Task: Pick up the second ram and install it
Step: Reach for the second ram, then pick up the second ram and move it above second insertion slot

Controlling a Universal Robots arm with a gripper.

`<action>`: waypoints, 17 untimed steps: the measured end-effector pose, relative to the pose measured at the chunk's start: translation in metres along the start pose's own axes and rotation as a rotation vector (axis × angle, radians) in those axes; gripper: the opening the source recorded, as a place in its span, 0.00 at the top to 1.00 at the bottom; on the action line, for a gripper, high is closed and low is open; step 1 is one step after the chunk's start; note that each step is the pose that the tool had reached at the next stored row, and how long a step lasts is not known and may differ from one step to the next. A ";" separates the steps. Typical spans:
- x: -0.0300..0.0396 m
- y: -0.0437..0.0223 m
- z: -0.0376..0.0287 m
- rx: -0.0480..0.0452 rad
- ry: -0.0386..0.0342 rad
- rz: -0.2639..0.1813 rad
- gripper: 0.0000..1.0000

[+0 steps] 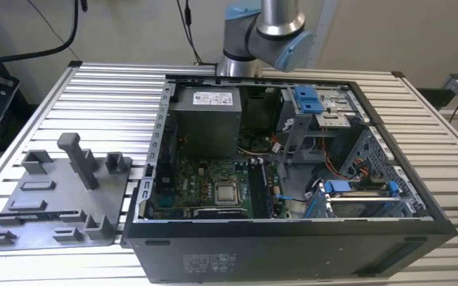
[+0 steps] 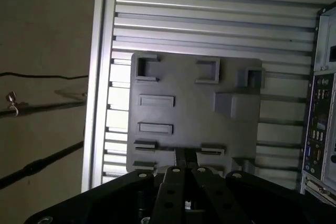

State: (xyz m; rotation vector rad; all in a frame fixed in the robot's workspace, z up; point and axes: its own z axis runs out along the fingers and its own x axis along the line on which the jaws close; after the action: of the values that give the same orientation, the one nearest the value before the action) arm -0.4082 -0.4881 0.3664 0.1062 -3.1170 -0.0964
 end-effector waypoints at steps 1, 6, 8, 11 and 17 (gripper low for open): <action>0.0002 -0.0019 0.0002 0.0000 -0.0001 0.000 0.89; 0.0010 -0.0124 0.0009 0.0000 -0.0001 0.000 0.89; 0.0012 -0.0156 0.0011 0.0001 0.0001 0.000 0.89; 0.0012 -0.0159 0.0013 0.0000 -0.0001 0.000 0.89; 0.0012 -0.0159 0.0014 0.0000 0.0000 0.000 0.89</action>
State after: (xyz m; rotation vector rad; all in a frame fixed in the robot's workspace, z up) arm -0.4084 -0.5039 0.3640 0.1062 -3.1170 -0.0964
